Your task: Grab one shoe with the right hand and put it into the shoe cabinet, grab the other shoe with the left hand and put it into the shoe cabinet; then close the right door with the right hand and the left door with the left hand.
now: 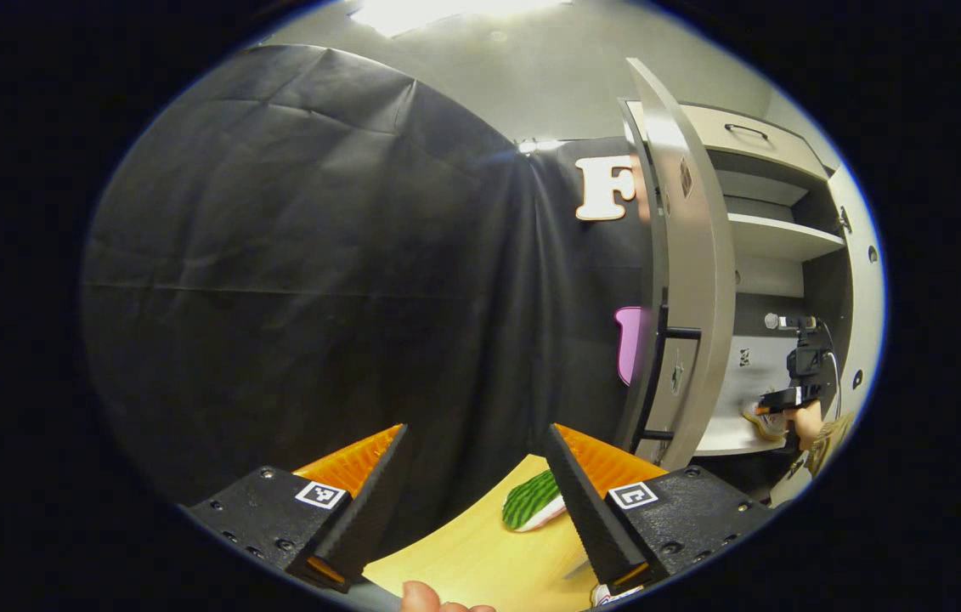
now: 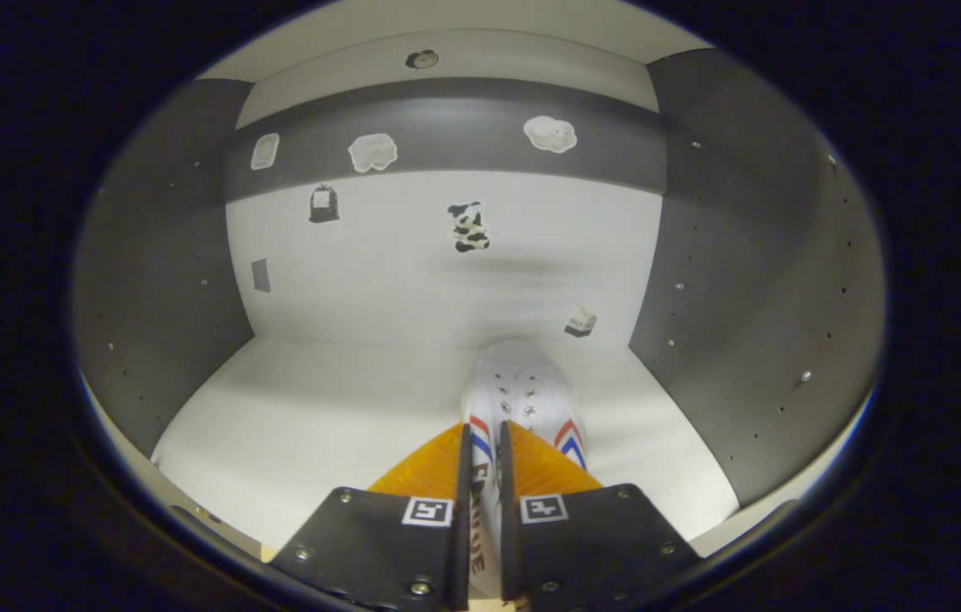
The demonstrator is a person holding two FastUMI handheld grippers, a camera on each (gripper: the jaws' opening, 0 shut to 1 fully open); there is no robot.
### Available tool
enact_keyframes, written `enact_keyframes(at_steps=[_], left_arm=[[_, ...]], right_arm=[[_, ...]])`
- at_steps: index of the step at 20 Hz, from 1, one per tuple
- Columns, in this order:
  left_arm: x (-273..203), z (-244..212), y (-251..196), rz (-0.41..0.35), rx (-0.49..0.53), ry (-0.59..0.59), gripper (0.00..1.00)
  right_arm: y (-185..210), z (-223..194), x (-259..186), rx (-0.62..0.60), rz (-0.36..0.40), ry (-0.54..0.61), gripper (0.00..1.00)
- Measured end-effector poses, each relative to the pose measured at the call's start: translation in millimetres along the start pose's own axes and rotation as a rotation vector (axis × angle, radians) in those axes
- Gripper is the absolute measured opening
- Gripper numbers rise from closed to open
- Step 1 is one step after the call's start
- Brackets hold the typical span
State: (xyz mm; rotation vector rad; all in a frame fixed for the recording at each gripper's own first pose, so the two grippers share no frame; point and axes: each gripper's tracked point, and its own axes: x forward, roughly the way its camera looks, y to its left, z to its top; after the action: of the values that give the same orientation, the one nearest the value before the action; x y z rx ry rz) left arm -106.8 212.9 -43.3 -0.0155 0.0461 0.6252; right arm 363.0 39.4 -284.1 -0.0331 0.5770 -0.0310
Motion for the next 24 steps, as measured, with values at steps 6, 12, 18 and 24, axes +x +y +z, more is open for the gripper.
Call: enact_keyframes(at_steps=[6,12,18,24], left_arm=[[-6,-3,-21,-0.052,0.002,0.015,0.96],[-17,-1,-60,-0.156,0.032,0.007,0.94],[-38,11,-108,-0.278,0.047,-0.043,0.97],[-55,-2,-163,-0.408,0.05,-0.033,0.96]], right_arm=[[0,36,-55,-0.027,0.037,-0.145,0.34],[1,81,-153,-0.04,0.101,-0.338,0.3],[-16,121,-258,-0.023,0.106,-0.547,0.34],[-41,137,-350,-0.004,0.093,-0.686,0.34]])
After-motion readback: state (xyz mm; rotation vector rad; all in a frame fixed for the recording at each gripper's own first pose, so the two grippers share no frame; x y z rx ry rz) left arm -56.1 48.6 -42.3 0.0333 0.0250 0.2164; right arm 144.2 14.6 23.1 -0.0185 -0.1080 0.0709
